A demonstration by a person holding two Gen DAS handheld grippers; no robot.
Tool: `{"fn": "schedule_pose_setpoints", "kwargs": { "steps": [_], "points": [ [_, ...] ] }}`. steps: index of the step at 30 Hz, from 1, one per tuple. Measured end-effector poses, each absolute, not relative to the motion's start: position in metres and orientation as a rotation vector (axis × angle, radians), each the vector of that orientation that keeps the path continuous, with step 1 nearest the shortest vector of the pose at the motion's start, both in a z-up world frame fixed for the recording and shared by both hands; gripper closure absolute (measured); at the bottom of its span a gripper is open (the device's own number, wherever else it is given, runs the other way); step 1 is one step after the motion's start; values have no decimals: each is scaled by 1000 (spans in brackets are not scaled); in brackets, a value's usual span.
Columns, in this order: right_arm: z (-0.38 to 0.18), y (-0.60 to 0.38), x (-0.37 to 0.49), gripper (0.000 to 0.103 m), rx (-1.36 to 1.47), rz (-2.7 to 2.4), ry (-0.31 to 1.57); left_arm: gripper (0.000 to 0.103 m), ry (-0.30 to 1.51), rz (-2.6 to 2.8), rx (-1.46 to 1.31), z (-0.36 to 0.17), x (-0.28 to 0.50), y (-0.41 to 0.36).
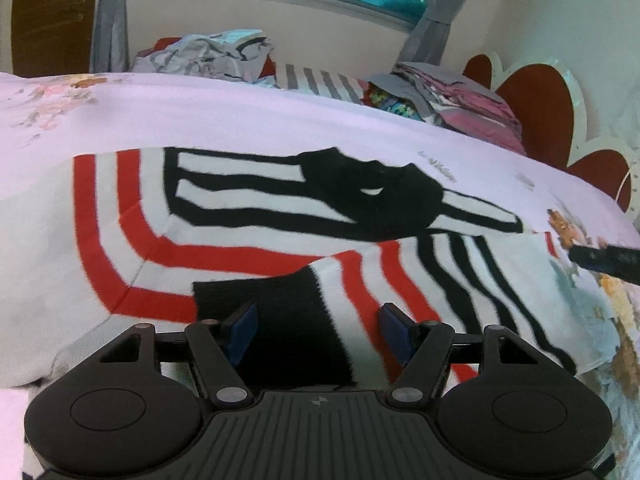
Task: Fold small clothes
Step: 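Move the left gripper toward the other black sleeve cuff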
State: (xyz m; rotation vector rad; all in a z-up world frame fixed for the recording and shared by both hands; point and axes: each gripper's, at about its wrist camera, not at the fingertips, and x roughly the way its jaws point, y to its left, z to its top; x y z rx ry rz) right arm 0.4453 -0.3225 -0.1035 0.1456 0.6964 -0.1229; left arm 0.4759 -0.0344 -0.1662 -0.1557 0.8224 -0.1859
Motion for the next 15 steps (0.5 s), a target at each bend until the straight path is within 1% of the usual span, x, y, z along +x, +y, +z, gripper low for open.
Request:
{"fn": "schedule_pose_setpoints", "kwargs": {
  "steps": [3,5,8,12,14,15],
  "points": [
    [-107,-299,423,80,117,-86,719,36,823,-191,-126,-170,475,-33],
    [-114,-288,413,74,112,-72,754,36,833,-192,-125,-168,475,-32],
    [-129,-282,409,74,74,-102,813,36,842,-184,-193,-159,469,-22],
    [-114,-275,398,72,116,-96,782,36,835,-162,-239,-150,455,-2],
    [-105,-264,392,67,116,-83,756,36,828,-145,-243,-146,447,10],
    [-101,-258,390,67,120,-73,748,36,823,-136,-248,-144,442,17]
  ]
}}
